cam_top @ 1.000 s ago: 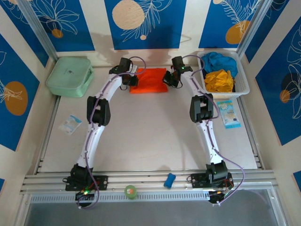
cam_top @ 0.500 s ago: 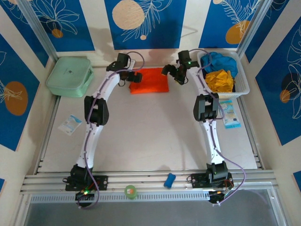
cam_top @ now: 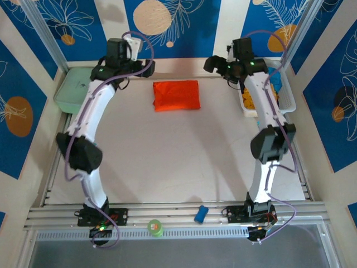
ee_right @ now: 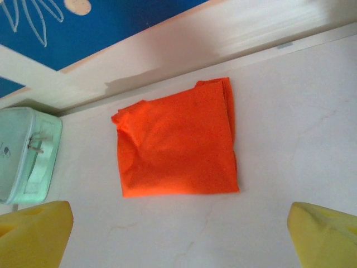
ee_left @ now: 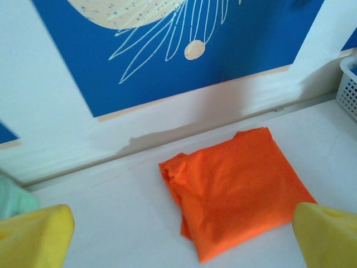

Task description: Fold and stack the t-shirts

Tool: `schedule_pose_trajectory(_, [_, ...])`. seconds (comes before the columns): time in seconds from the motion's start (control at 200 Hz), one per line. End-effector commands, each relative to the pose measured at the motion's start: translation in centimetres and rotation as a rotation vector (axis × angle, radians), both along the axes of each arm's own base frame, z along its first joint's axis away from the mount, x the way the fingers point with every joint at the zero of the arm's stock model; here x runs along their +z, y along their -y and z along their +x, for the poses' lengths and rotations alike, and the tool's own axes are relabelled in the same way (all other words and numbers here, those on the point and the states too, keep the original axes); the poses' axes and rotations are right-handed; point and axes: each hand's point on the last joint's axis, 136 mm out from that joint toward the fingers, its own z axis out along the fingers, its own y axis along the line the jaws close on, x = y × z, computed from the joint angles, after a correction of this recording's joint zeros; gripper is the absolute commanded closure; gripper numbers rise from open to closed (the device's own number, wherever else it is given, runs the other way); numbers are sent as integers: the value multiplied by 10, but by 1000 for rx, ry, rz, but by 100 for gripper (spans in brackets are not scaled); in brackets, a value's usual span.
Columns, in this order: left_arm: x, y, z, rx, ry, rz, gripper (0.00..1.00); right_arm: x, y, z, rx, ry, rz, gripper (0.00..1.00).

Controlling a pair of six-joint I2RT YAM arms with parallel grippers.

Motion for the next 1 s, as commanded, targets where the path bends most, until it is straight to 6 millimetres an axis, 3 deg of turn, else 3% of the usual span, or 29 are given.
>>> schedule_pose_trajectory(0.0, [9, -27, -26, 57, 90, 42, 1, 12, 16, -36, 8, 93, -54, 1])
schedule_pose_trajectory(0.055, [8, -41, -45, 89, 116, 41, 1, 13, 26, -57, -7, 142, -72, 1])
schedule_pose_trajectory(0.17, [-14, -69, -84, 157, 132, 34, 1, 4, 57, -98, -58, 232, -134, 1])
schedule_pose_trajectory(0.22, [-23, -82, -101, 196, 160, 29, 1, -10, 71, -113, -89, 251, -167, 1])
schedule_pose_trajectory(0.37, [-81, -112, -144, 293, 230, 20, 1, -57, 90, -144, -62, 346, -250, 1])
schedule_pose_trajectory(0.53, [-158, -119, -171, 278, 273, 71, 1, -111, 92, -163, -34, 499, -343, 1])
schedule_pose_trajectory(0.645, [-196, -132, -179, 337, 310, 76, 1, -143, 96, -164, -50, 495, -342, 1])
schedule_pose_trajectory(0.775, [-231, -132, -173, 323, 263, 118, 1, -167, 94, -156, -35, 494, -332, 1])
schedule_pose_trajectory(0.911, [-229, -130, -158, 318, 317, 110, 1, -179, 89, -142, -20, 530, -326, 1])
schedule_pose_trajectory(0.996, [-240, -129, -149, 306, 304, 95, 1, -178, 83, -135, 18, 564, -347, 1])
